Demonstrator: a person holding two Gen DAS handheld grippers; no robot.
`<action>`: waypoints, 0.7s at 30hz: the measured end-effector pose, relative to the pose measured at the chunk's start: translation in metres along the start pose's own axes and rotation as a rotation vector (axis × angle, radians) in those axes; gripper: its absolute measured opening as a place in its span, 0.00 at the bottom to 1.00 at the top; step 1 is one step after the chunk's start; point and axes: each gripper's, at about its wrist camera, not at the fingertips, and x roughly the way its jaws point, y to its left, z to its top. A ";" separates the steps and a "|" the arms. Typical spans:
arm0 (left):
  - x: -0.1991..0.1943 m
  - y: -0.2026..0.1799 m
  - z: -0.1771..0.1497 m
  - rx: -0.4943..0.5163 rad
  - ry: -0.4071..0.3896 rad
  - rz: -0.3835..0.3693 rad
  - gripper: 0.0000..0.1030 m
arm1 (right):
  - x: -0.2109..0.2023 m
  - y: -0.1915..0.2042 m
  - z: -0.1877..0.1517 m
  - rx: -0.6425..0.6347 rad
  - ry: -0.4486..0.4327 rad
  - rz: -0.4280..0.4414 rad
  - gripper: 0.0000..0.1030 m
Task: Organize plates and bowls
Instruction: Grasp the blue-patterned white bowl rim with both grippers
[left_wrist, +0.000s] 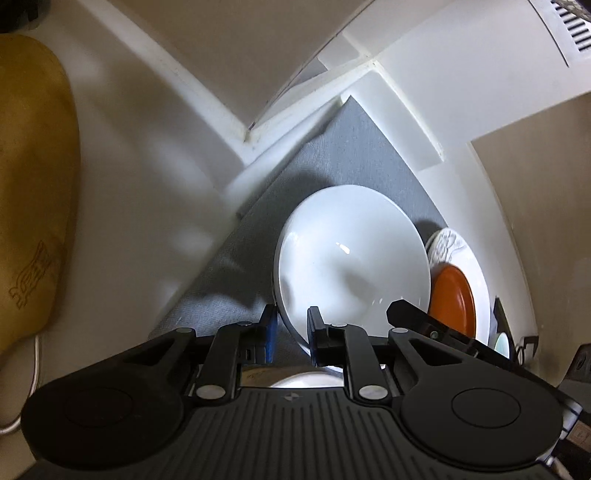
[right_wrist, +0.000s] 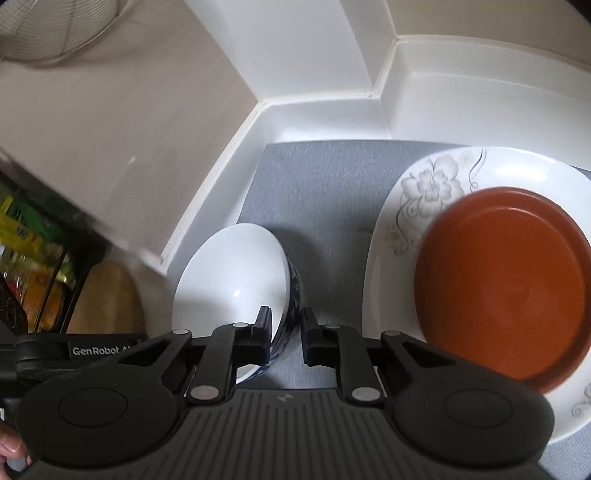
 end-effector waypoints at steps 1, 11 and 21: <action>0.001 0.000 0.000 0.001 -0.003 -0.005 0.18 | 0.000 0.001 -0.001 -0.009 0.004 -0.005 0.17; -0.019 0.005 0.015 -0.017 -0.078 0.061 0.20 | 0.003 -0.008 -0.005 0.010 0.022 -0.016 0.21; -0.005 0.001 0.012 -0.030 -0.037 0.110 0.11 | 0.012 -0.002 -0.011 0.006 0.024 -0.024 0.21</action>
